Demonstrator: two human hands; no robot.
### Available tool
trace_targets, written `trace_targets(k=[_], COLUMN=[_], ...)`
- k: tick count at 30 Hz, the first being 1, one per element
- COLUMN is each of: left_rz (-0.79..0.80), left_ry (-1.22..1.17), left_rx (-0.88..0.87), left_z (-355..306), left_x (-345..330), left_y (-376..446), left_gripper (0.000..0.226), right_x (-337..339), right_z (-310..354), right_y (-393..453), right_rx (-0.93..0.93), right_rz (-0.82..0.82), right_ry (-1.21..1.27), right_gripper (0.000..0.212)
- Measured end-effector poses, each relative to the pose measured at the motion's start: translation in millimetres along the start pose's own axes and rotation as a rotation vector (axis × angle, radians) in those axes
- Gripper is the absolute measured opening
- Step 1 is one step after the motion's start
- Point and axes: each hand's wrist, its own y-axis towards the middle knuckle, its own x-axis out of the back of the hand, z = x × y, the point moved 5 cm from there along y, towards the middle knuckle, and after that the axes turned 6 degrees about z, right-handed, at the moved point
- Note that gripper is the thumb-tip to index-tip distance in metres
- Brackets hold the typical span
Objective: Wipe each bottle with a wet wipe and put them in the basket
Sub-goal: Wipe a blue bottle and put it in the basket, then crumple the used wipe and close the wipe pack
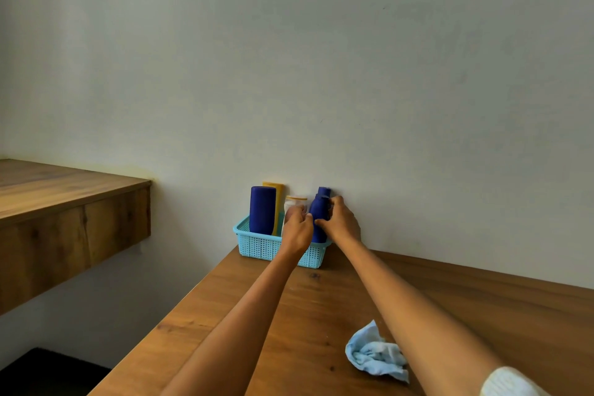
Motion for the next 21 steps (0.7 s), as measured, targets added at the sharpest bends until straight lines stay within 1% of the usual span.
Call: trace_targets(k=[3, 7, 11, 16, 18, 21], left_rz=[-0.016, -0.006, 0.011, -0.007, -0.038, -0.080], left_ry=[0.005, -0.002, -0.021, -0.005, -0.027, 0.015], left_rx=[0.001, -0.001, 0.005, -0.026, -0.057, -0.124], left_z=[0.5, 0.6, 1.2, 0.4, -2.7, -10.1], left_x=[-0.5, -0.6, -1.3, -0.6, -1.9, -8.9], left_y=[0.3, 0.2, -0.4, -6.2, -11.6, -23.6], left_gripper=[0.013, 0.021, 0.023, 0.025, 0.025, 0.029], right_x=[-2.6, -3.9, -6.4, -1.9, 8.4, 29.5], right_z=[-1.5, -2.2, -4.0, -6.2, -7.8, -9.3], right_y=[-0.2, -1.2, -2.6, -11.0, -19.0, -35.6], right_rx=[0.001, -0.006, -0.018, -0.021, -0.036, -0.010], right_rz=[0.020, 0.033, 0.054, 0.026, -0.033, -0.113], right_ry=[0.038, 0.059, 0.093, 0.169, 0.179, 0.140], right_gripper=[0.053, 0.054, 0.058, 0.060, 0.054, 0.030])
